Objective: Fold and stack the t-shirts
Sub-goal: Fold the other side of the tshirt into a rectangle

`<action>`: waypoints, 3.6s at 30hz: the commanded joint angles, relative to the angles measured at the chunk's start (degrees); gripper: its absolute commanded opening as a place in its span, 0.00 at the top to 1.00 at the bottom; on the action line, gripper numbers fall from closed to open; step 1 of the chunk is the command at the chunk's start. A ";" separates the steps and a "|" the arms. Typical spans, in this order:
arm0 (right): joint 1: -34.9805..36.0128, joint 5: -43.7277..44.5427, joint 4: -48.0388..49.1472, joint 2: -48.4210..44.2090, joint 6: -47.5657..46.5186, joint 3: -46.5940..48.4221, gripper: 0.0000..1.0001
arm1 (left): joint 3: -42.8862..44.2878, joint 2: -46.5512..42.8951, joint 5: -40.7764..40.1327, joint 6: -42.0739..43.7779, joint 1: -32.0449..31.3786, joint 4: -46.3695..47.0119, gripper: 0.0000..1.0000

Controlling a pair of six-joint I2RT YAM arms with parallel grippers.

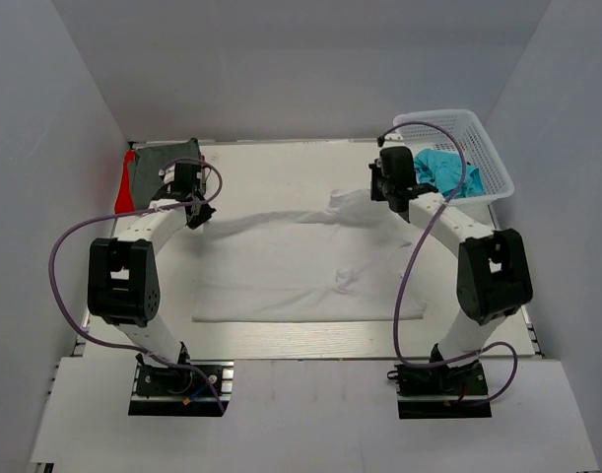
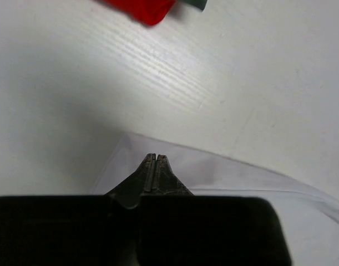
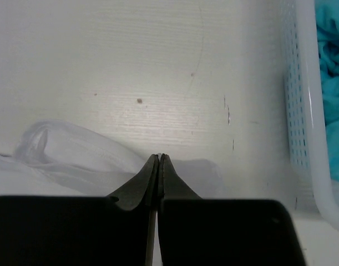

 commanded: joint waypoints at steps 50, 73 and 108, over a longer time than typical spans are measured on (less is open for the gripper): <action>14.11 -11.29 5.86 -38.82 12.26 -36.77 0.10 | -18.36 -31.20 -0.04 -13.20 -0.21 -7.75 0.00; 21.23 -33.33 2.28 -35.70 15.69 -46.94 0.10 | -21.08 -27.42 3.13 -9.06 -0.21 -2.82 0.00; 18.15 -46.10 -6.41 -29.91 16.15 -40.27 0.10 | -17.56 -23.99 5.59 -4.41 -0.21 -1.51 0.00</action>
